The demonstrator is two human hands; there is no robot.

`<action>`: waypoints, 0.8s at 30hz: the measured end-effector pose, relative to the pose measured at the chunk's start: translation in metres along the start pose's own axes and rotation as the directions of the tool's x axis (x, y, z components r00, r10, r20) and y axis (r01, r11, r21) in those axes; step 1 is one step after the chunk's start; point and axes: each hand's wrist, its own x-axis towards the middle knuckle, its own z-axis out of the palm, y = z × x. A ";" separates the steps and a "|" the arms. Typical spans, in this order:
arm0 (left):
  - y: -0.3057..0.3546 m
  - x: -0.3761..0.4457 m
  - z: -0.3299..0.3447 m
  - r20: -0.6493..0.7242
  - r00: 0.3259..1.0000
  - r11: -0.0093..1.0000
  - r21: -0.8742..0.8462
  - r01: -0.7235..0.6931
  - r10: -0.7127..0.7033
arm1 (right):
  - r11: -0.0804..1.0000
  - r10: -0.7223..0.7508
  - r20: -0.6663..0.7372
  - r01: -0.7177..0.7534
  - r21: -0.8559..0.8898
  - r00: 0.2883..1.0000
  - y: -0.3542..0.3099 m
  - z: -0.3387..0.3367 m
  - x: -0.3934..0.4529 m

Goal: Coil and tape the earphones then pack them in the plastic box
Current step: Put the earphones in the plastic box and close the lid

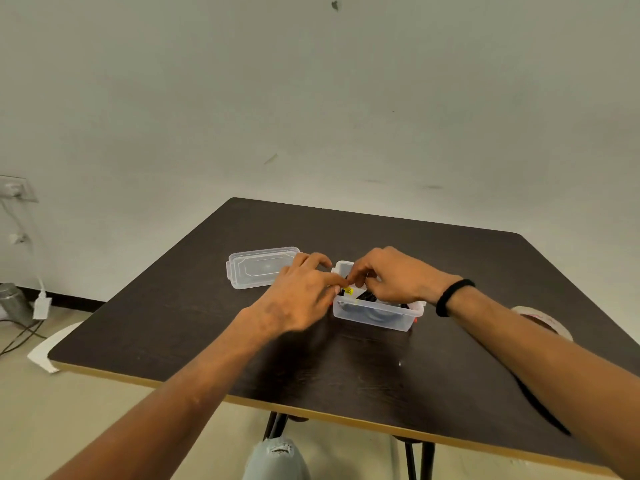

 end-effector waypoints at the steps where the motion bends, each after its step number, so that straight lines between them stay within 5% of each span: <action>1: 0.002 0.000 0.000 0.036 0.999 0.999 0.031 0.034 -0.035 | 1.000 0.008 0.006 -0.008 -0.011 1.000 0.000 0.004 0.004; 9: 0.023 0.016 -0.002 0.168 0.985 0.957 0.291 -0.009 -0.042 | 0.998 0.041 0.030 -0.039 -0.055 0.999 -0.007 0.009 0.021; 14: 0.013 0.014 -0.006 0.064 0.997 0.991 -0.123 0.055 -0.048 | 0.998 0.047 -0.171 -0.041 0.042 0.984 -0.009 -0.008 0.020; 17: -0.004 0.011 -0.016 -0.128 0.974 0.886 -0.449 0.112 -0.188 | 0.997 0.028 -0.239 -0.009 0.082 0.971 -0.017 -0.012 0.028; 21: -0.043 0.001 -0.029 -0.239 0.837 0.834 -0.404 0.376 -0.493 | 0.992 0.047 -0.311 -0.007 0.129 0.949 -0.033 -0.010 0.053; 24: -0.076 -0.010 -0.036 -0.149 0.642 0.610 -0.528 0.591 -0.752 | 0.993 0.046 -0.297 -0.010 0.121 0.954 -0.047 -0.003 0.076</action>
